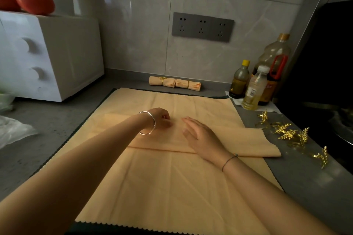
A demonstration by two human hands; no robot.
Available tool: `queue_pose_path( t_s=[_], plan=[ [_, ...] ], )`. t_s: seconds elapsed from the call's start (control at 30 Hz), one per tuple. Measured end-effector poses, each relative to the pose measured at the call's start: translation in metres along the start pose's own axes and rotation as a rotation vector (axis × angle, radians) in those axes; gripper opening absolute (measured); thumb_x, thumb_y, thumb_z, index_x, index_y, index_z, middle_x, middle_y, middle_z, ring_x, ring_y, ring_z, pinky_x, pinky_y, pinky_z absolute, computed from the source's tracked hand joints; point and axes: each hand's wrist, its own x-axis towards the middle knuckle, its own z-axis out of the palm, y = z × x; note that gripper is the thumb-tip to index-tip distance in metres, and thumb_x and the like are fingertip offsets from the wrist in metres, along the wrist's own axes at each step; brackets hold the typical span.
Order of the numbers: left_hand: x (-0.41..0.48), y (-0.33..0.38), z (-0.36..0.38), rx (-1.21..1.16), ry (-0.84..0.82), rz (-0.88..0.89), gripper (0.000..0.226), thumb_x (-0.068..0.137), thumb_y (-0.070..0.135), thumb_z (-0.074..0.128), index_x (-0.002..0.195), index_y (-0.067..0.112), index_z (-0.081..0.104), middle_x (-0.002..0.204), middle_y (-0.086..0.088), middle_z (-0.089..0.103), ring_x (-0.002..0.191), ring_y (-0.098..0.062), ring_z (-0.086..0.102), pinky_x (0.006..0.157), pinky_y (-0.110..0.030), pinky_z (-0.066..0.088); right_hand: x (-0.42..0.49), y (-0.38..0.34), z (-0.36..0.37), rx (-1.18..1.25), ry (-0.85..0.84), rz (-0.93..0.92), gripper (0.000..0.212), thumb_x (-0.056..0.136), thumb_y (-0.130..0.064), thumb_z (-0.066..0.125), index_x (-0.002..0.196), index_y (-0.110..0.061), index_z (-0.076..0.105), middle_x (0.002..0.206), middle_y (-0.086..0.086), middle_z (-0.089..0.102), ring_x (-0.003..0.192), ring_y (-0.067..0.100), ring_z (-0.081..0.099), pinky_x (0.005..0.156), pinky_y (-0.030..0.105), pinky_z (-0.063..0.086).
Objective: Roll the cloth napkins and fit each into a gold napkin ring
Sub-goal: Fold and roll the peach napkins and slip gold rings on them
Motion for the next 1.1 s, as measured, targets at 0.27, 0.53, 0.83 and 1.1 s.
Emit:
queue_pose_path(
  t_s=[0.27,0.53,0.83,1.1],
  plan=[
    [-0.017,-0.013,-0.007,-0.048,0.085,0.06,0.02,0.087,0.034,0.063,0.096,0.017,0.064,0.091,0.002,0.059,0.083,-0.015,0.054,0.073,-0.023,0.045,-0.032,-0.017,-0.01,-0.161,-0.076,-0.327,0.025,0.091,-0.036,0.056,0.111,-0.026,0.068,0.114,-0.015,0.066,0.108,0.002,0.056,0.092,0.027,0.045],
    [-0.056,-0.005,-0.016,0.044,-0.01,0.088,0.025,0.079,0.033,0.071,0.095,0.013,0.071,0.091,0.0,0.066,0.085,-0.017,0.061,0.08,-0.026,0.05,-0.052,0.018,-0.034,-0.228,-0.048,-0.408,0.033,0.09,-0.038,0.047,0.097,-0.022,0.074,0.1,-0.012,0.072,0.093,0.002,0.064,0.08,0.023,0.05],
    [-0.076,0.031,0.02,0.005,-0.014,0.215,0.011,0.083,0.024,0.067,0.077,0.015,0.07,0.063,0.012,0.056,0.059,-0.004,0.05,0.059,-0.013,0.04,-0.078,0.062,-0.065,-0.196,-0.022,-0.228,0.029,0.092,-0.03,0.057,0.12,-0.03,0.063,0.13,-0.016,0.055,0.122,-0.008,0.042,0.103,0.008,0.029],
    [-0.076,0.046,0.02,0.169,-0.029,0.315,0.063,0.09,0.032,0.057,0.144,0.023,0.027,0.143,0.0,0.032,0.129,-0.02,0.035,0.104,-0.033,0.036,-0.11,0.041,-0.059,0.075,-0.203,-0.148,0.037,0.089,-0.028,0.062,0.124,-0.04,0.056,0.134,-0.029,0.044,0.129,-0.018,0.025,0.103,-0.001,0.013]
  ],
)
